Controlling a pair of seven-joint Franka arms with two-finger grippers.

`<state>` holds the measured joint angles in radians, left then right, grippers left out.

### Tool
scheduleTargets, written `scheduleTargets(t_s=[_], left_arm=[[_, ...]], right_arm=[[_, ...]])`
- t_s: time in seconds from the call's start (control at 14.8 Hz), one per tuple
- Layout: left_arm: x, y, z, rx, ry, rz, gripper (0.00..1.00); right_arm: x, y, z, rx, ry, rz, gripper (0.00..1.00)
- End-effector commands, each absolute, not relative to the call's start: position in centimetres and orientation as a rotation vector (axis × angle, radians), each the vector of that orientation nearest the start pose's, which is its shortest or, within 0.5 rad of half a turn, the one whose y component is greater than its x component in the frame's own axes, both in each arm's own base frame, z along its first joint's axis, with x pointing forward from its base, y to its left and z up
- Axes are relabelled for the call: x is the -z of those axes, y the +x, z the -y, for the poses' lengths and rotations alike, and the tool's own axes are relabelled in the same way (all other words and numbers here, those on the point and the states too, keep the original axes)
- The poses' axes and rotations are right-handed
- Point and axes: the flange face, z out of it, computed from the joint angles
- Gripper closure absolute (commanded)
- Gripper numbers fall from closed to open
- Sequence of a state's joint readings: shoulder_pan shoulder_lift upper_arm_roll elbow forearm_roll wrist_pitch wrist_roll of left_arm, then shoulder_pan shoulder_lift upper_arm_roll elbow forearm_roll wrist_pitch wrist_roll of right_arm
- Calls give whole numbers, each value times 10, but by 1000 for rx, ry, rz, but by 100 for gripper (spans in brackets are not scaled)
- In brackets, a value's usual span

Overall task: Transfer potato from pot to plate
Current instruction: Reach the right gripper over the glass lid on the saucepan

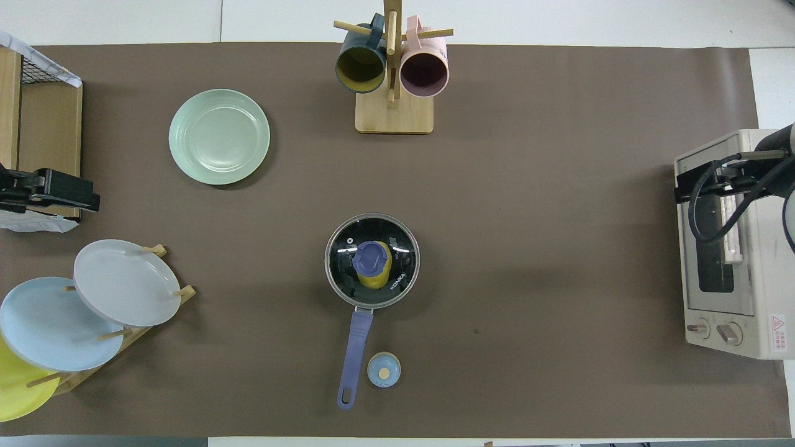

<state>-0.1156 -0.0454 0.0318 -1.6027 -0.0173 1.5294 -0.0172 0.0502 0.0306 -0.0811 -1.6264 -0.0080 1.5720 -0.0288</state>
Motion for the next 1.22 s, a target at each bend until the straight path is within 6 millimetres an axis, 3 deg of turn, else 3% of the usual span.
scheduleTargets(t_s=[0.0,0.54,0.81,0.95,1.15], left_arm=[[-634,528,44,-36,-3168,-91,0],[-634,528,44,-36,-3168,-91,0],[-634,528,44,-36,-3168,-91,0],[-634,528,44,-36,-3168,-91,0],[-634,528,44,-36,-3168,-91,0]], right_arm=[[-585,557,17,-110,-3124,-16,0],[-587,558,19,-88,-3121,-33,0],[-585,557,0,-95,-3119,96,0],[-580,560,-16,-90,-3115,141,0],[-561,570,-92,-111,-3109,204,0]])
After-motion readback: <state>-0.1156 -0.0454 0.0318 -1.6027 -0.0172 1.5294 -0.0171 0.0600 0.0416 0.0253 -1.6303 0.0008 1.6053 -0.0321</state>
